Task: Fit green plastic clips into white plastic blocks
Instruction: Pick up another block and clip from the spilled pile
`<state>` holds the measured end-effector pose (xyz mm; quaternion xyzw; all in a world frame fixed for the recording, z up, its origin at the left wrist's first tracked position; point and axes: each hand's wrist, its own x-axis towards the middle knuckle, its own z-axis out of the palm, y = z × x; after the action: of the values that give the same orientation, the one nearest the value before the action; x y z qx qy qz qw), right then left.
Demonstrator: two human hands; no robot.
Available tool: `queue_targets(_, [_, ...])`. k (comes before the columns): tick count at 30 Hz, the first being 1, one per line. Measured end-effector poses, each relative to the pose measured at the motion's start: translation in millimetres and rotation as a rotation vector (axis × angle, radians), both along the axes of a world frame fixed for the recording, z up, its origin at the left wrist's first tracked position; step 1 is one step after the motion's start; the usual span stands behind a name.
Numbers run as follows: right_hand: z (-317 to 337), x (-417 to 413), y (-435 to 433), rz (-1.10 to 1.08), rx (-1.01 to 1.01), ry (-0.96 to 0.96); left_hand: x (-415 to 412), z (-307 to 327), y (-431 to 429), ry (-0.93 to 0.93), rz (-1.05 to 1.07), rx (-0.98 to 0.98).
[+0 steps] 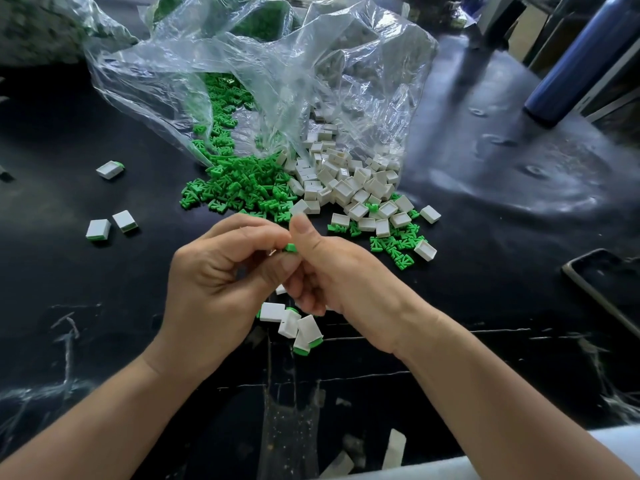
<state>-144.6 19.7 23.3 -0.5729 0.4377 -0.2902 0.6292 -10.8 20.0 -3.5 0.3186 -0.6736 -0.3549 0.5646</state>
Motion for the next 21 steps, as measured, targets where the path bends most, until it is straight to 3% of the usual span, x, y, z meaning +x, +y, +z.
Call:
queue_targets(4, [1.0,-3.2,-2.3,0.06,-0.035,0.119,1.8,-2.5,-1.1,-0.016,0.015,0.041])
queue_targets(14, [-1.8,-0.6,-2.5,0.063,-0.106,0.039,2.0,-3.7,-0.6,0.156,-0.069,0.12])
queue_targets(21, [-5.6,3.3,-1.7,0.019,-0.076,0.074,4.9,-4.3,-3.7,-0.028,0.011,0.079])
